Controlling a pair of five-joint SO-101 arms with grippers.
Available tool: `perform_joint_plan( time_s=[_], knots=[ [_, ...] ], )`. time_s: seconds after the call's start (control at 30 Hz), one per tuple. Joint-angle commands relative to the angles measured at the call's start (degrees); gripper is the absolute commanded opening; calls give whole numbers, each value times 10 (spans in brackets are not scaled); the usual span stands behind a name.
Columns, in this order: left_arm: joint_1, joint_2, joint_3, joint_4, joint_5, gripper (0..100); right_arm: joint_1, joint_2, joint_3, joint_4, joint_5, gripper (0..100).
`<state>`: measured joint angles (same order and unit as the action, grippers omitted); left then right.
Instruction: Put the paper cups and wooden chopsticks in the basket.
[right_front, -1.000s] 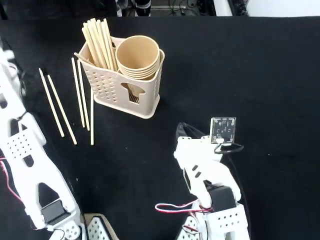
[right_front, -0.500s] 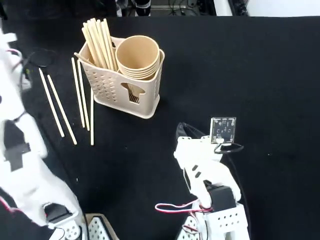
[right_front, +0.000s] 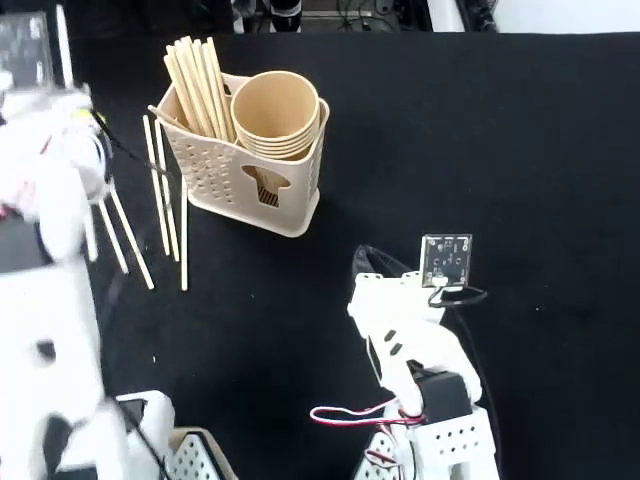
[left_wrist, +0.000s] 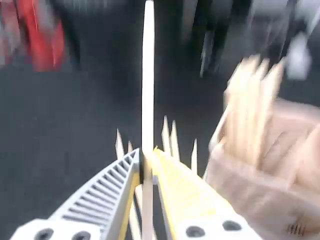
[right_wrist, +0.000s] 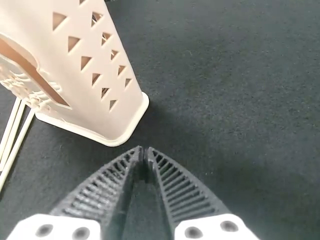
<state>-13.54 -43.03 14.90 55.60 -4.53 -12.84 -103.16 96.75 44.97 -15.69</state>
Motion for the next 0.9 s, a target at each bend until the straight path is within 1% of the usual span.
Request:
perform_joint_plan(
  time_s=[0.0, 0.1, 0.17, 0.2, 0.23, 0.33, 0.43, 0.5, 0.57, 0.63, 0.7, 0.87],
  knots=[
    [53, -171, 167, -246, 5, 29, -4, -29, -1, -5, -6, 12],
    [140, -265, 303, -472, 0, 29, -4, -29, -1, -5, -6, 12],
    [183, -283, 369, -606, -1, 29, -4, -29, -1, -5, -6, 12],
    [192, -283, 385, -651, 0, 29, -4, -28, -1, -5, -6, 12],
    [191, -280, 390, -672, 4, 29, -4, -28, -1, -5, -6, 12],
    [191, -224, 372, -673, 8, 29, -4, -27, -1, -5, -6, 12],
    [189, -123, 334, -682, 57, 29, -4, -28, -1, -5, -6, 12],
    [189, -46, 303, -703, 90, 29, -4, -28, -1, -5, -6, 12],
    [188, 22, 276, -721, 105, 29, -4, -27, -1, -5, -6, 12],
    [172, 83, 247, -729, 111, 29, -4, -27, -1, -5, -6, 12],
    [155, 125, 215, -720, 114, 29, -4, -28, -1, -5, -6, 12],
    [132, 156, 183, -687, 176, 29, -4, -29, -1, -5, -6, 12]
  ],
)
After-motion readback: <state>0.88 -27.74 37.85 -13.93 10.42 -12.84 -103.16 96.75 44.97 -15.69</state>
